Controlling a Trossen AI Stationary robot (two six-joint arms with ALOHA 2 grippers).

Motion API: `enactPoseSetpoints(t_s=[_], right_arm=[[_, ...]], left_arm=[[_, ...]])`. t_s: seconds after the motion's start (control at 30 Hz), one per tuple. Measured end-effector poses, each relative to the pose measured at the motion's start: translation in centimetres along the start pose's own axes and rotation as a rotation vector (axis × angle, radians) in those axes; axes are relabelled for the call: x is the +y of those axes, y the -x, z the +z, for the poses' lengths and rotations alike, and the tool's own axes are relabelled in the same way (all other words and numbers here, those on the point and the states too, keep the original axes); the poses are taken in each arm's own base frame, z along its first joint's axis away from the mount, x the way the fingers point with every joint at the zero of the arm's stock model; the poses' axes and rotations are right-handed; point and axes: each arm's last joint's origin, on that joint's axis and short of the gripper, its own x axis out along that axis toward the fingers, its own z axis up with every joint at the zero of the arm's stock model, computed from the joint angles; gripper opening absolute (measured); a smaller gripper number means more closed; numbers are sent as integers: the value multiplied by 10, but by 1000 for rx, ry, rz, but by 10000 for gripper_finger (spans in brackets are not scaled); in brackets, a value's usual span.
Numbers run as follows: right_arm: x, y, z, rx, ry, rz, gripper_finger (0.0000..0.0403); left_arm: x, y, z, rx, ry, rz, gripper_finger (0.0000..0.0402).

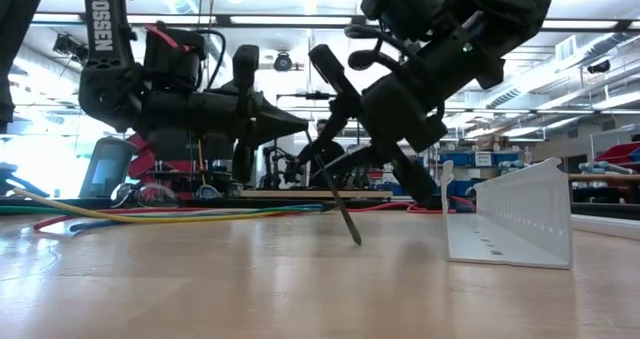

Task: Ziptie cables
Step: Wrap the cable wires with the black zip tie

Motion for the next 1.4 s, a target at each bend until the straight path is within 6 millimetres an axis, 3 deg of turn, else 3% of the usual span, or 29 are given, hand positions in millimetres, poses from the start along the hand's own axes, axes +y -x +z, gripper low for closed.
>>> enactPoseSetpoints(t_s=[0.67, 1.1, 1.4], right_arm=[[0, 13, 46, -70, -243, -12, 73], [-3, 12, 43, -125, -357, -21, 22], [-3, 8, 30, -125, -372, -17, 20]], left_arm=[[18, 3, 10, 46, -24, 53, 0], [11, 2, 14, -21, 19, 3, 0], [3, 1, 9, -16, 19, -34, 0]])
